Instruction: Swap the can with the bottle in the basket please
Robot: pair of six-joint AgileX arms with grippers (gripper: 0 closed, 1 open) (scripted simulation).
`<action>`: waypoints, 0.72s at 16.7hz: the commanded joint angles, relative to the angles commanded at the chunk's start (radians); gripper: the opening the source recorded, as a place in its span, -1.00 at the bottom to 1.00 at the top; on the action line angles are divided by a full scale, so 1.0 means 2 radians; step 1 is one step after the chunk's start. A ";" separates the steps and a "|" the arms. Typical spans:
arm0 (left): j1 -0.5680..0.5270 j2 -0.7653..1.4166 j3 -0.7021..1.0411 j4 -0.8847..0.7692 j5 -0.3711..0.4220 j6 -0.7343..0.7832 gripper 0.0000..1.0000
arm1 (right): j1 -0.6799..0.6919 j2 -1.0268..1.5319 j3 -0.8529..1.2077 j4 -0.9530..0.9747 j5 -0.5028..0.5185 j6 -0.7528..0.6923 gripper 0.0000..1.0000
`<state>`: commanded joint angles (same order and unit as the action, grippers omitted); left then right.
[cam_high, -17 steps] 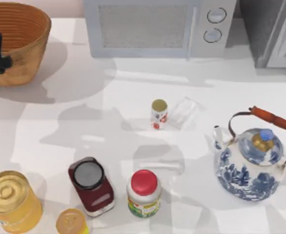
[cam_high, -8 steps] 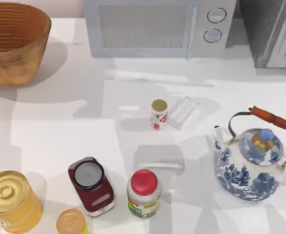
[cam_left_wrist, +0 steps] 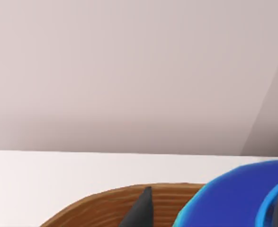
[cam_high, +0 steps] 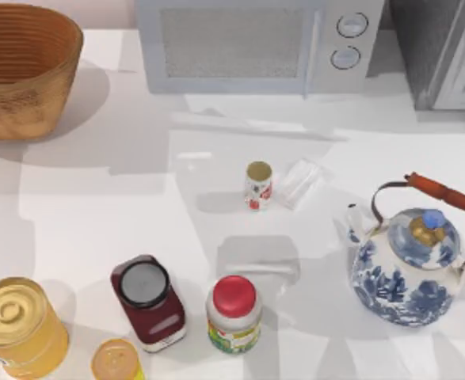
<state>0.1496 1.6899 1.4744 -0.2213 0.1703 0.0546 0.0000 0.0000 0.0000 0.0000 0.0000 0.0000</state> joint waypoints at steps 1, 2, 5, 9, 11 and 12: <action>0.000 0.000 0.000 0.000 0.000 0.000 -1.00 | 0.000 0.000 0.000 0.000 0.000 0.000 1.00; 0.001 -0.002 -0.002 0.001 0.001 0.001 -1.00 | 0.000 0.000 0.000 0.000 0.000 0.000 1.00; -0.002 0.014 0.001 0.013 -0.001 0.000 -1.00 | 0.000 0.000 0.000 0.000 0.000 0.000 1.00; -0.007 0.046 0.005 0.039 -0.004 -0.002 -1.00 | 0.000 0.000 0.000 0.000 0.000 0.000 1.00; -0.009 0.061 0.008 0.052 -0.006 -0.003 -1.00 | 0.000 0.000 0.000 0.000 0.000 0.000 1.00; -0.010 0.070 0.010 0.060 -0.007 -0.003 -1.00 | 0.000 0.000 0.000 0.000 0.000 0.000 1.00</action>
<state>0.1290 1.8301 1.4939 -0.1003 0.1558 0.0476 0.0000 0.0000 0.0000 0.0000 0.0000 0.0000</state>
